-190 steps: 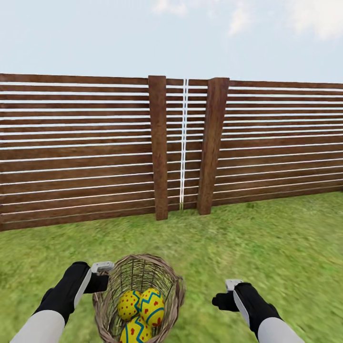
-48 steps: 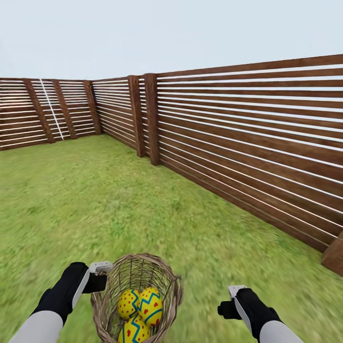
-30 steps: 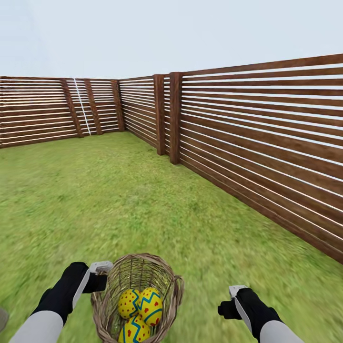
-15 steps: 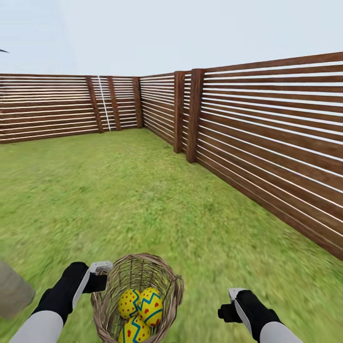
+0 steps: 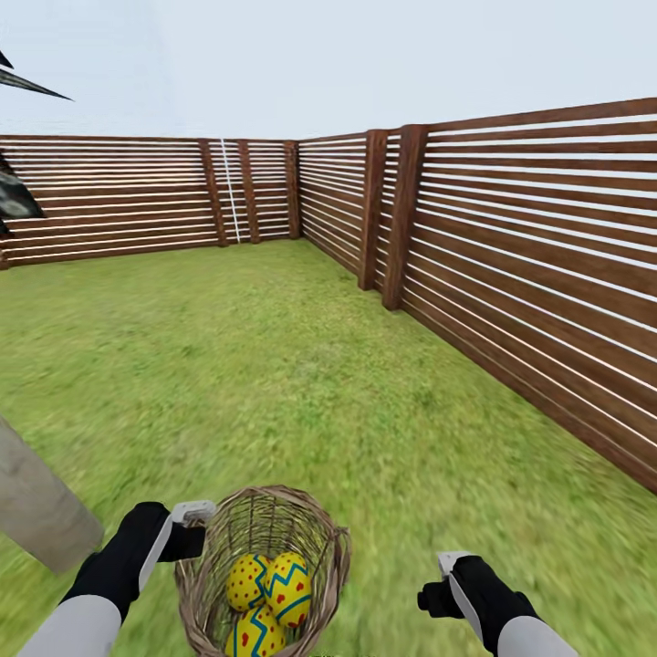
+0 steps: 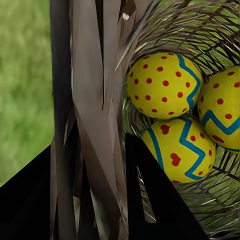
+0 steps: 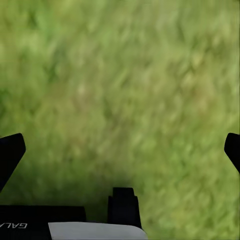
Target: Take the three Easter eggs out of the wicker basket on the lawn in the garden, then place them on the lawn next to a single tree (choose any tree) so that all three eggs are next to the same tree and none are left in the basket.
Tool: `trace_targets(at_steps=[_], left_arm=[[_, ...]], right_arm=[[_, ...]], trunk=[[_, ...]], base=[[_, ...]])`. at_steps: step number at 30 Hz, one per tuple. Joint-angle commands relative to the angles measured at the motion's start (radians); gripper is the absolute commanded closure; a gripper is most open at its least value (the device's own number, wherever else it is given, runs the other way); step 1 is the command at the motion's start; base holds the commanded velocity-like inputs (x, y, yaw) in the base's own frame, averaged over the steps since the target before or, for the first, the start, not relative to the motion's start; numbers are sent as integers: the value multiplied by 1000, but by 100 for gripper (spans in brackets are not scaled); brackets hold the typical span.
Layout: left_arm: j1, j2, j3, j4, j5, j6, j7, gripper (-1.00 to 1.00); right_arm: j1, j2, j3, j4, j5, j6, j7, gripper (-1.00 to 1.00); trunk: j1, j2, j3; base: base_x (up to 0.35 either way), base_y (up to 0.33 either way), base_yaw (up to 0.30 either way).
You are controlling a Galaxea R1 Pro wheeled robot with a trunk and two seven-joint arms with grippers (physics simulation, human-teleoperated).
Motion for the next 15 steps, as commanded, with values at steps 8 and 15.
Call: trace_targets(at_steps=[8, 15], left_arm=[[-1, 0, 3, -1, 1, 4, -8, 100], [-1, 0, 3, -1, 1, 4, -8, 100]], right_arm=[[0, 1, -8, -3, 10, 5, 7, -100], [0, -1, -9, -3, 10, 4, 9, -100]], trunk=[[0, 0, -11], [-19, 35, 1]], base=[[0, 0, 201], [0, 0, 118]])
